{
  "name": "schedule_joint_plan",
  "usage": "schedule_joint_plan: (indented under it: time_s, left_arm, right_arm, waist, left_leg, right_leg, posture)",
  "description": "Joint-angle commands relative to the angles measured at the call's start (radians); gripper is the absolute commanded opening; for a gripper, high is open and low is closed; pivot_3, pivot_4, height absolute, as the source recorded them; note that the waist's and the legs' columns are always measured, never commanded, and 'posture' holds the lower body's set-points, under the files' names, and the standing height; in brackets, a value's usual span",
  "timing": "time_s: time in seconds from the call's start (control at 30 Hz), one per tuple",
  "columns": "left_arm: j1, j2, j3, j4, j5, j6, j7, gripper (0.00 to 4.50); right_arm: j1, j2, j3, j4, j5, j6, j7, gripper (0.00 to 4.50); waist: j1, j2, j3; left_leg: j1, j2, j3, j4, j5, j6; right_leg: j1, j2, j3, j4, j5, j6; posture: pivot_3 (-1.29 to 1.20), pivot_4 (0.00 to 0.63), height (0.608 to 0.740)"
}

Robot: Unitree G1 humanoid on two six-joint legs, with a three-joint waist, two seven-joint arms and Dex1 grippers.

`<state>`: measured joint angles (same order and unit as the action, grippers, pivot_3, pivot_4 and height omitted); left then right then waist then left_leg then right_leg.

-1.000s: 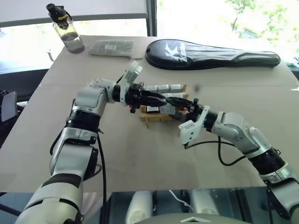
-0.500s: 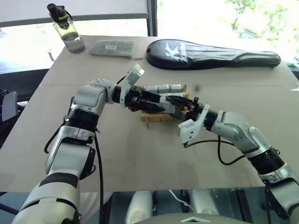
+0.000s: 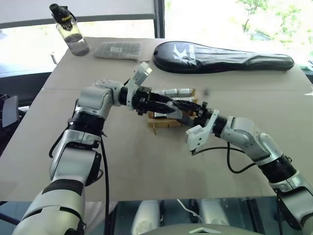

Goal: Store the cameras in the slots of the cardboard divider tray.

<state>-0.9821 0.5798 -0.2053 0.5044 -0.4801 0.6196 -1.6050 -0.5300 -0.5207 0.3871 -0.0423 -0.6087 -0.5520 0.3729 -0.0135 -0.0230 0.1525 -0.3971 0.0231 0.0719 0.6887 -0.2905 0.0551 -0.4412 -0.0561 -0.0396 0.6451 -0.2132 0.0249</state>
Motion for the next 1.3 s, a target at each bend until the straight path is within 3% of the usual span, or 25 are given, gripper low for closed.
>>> schedule_joint_plan:
  time_s: [0.03, 0.37, 0.4, 0.5, 0.73, 0.83, 1.0, 1.3]
  left_arm:
    - [-0.004, 0.019, -0.006, -0.026, -0.027, -0.004, -0.009, 0.79]
    - [0.016, 0.053, -0.063, -0.054, -0.055, -0.023, -0.009, 0.73]
    - [0.014, 0.053, -0.065, -0.052, -0.057, -0.022, -0.009, 0.73]
    - [0.011, 0.047, -0.069, -0.047, -0.052, -0.041, -0.009, 0.73]
    - [-0.024, -0.074, 0.011, 0.066, 0.024, -0.269, 0.026, 0.73]
    - [-0.06, -0.133, 0.029, 0.143, 0.056, -0.333, 0.051, 0.73]
    - [-0.081, -0.204, 0.04, 0.25, 0.125, -0.463, 0.079, 0.73]
    - [-0.114, -0.272, 0.082, 0.446, 0.208, -0.68, 0.115, 0.73]
  right_arm:
    - [-0.012, 0.002, -0.031, -0.026, 0.015, 0.0, -0.007, 1.95]
    - [-0.005, 0.008, -0.055, -0.037, 0.024, 0.033, 0.0, 1.95]
    - [-0.003, 0.011, -0.059, -0.042, 0.036, 0.044, 0.007, 2.97]
    - [0.0, 0.02, -0.068, -0.045, 0.048, 0.053, -0.008, 4.36]
    - [0.074, -0.005, -0.121, -0.091, 0.137, 0.098, 0.024, 4.45]
    - [0.165, -0.032, -0.18, -0.164, 0.259, 0.164, 0.083, 4.45]
    - [0.338, -0.025, -0.323, -0.335, 0.544, 0.436, 0.165, 4.45]
    - [0.66, -0.078, -0.714, -0.637, 1.255, 1.007, 0.229, 4.45]
  waist:
    - [0.0, 0.0, 0.0]
    - [0.0, 0.0, 0.0]
    - [0.0, 0.0, 0.0]
    - [0.001, 0.0, 0.0]
    - [0.007, 0.0, 0.0]
    - [0.009, 0.0, 0.0]
    - [0.008, 0.0, 0.0]
    - [0.015, 0.0, 0.0]
  left_leg:
    - [0.0, 0.0, 0.0, 0.0, 0.0, 0.0]
    - [0.0, 0.0, 0.0, 0.0, 0.0, 0.0]
    - [0.0, 0.0, 0.0, 0.0, 0.0, 0.0]
    - [0.0, 0.0, 0.0, 0.0, 0.0, 0.0]
    - [0.0, 0.0, 0.0, 0.0, 0.0, 0.0]
    - [0.0, -0.001, 0.0, 0.0, 0.0, 0.0]
    - [0.001, -0.001, -0.001, 0.0, 0.0, 0.0]
    - [0.002, -0.001, -0.001, 0.0, 0.0, 0.001]
  right_leg:
    - [0.0, 0.0, 0.0, 0.0, 0.0, 0.0]
    - [0.0, 0.0, 0.0, 0.0, 0.0, 0.0]
    - [0.0, 0.0, 0.0, 0.0, 0.0, 0.0]
    - [0.0, 0.0, 0.0, 0.0, 0.0, 0.0]
    - [0.001, -0.001, 0.0, 0.0, 0.0, 0.0]
    - [0.001, -0.001, -0.001, -0.001, 0.0, 0.0]
    - [0.002, -0.001, -0.001, -0.001, 0.0, 0.0]
    - [0.003, 0.0, -0.002, -0.001, 0.0, 0.0]
  posture:
    - [0.0, 0.15, 0.74]
    - [0.0, 0.15, 0.74]
    - [0.0, 0.15, 0.74]
    - [0.0, 0.15, 0.74]
    - [0.0, 0.15, 0.74]
    - [0.0, 0.15, 0.74]
    - [0.0, 0.15, 0.74]
    - [0.0, 0.15, 0.74]
